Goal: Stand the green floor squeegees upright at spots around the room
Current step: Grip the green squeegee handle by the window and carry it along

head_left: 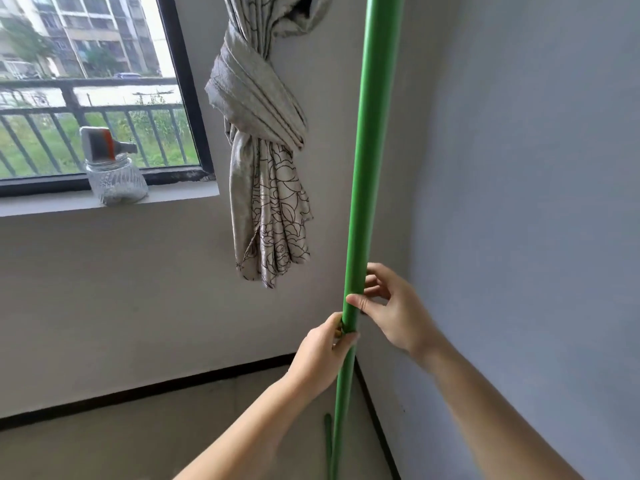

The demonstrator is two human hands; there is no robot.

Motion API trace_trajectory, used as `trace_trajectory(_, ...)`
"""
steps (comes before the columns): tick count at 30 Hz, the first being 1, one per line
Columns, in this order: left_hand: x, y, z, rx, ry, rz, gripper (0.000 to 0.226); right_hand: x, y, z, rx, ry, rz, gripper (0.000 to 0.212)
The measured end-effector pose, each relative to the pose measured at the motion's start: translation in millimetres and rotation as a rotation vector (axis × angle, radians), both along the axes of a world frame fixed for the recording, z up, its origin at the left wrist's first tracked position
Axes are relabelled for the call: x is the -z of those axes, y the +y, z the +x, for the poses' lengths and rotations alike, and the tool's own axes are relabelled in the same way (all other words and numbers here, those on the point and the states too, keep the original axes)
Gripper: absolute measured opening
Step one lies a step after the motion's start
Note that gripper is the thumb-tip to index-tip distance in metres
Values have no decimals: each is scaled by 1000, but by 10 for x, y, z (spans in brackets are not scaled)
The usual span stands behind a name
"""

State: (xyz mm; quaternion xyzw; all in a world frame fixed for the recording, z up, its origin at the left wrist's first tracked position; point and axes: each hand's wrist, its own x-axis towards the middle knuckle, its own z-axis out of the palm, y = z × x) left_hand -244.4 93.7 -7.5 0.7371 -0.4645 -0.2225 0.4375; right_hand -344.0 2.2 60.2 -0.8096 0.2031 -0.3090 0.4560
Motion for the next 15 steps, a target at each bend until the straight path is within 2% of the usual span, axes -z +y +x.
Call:
trace_trajectory(8, -22, 849, -1044, 73, 13, 13, 17, -58, 883, -1128, 33, 24, 50, 23)
trace_trajectory(13, -13, 1411, -1464, 177, -26, 9, 5, -47, 1570, -1661, 134, 13, 37, 23)
trace_trajectory(15, -5, 1670, -1643, 222, -36, 16, 7, -33, 1890, -1870, 193, 5, 41, 22)
